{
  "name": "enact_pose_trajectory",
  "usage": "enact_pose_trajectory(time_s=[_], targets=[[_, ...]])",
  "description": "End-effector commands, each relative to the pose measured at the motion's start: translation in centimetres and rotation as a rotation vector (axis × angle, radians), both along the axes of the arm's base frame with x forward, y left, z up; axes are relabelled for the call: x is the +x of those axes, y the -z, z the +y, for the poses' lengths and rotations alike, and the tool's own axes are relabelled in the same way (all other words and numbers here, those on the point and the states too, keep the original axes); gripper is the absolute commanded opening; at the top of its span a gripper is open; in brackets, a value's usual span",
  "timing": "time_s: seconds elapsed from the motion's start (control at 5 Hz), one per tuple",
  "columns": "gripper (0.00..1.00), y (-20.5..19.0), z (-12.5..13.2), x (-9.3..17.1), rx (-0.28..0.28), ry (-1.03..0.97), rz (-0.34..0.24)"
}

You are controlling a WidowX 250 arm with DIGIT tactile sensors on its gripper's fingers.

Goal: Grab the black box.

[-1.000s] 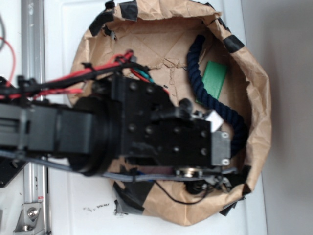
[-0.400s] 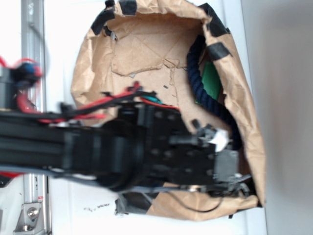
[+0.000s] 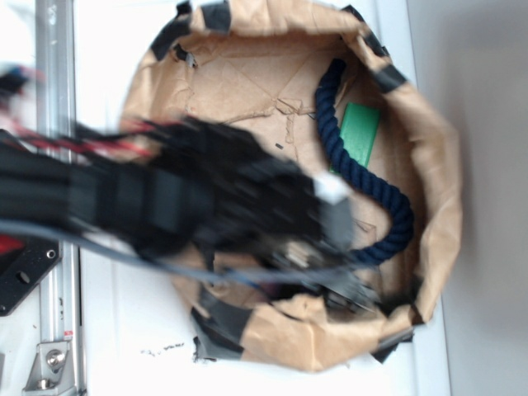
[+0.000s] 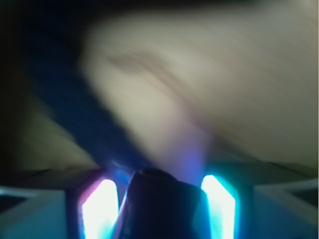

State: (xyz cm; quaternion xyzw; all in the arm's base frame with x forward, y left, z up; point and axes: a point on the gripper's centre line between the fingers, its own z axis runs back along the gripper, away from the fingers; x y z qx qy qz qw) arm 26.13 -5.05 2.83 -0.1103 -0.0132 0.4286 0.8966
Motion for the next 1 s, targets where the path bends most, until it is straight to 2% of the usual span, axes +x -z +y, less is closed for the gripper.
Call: enact_pose_trajectory(time_s=[0.0,0.2,0.4,0.6,0.8], targets=[[0.0,-7.4,6.6,-0.8,0.079,-0.025,-0.096],[0.0,-11.3,8.7,-1.3,0.279,-0.034,-0.173],[0.0,-13.3,8.9,-1.3,0.444,0.066,-0.241],[0.0,-12.9,8.4,-0.5,0.433,0.24,-0.272],[0.0,-12.5,6.8,0.1,0.474,0.346,-0.229]])
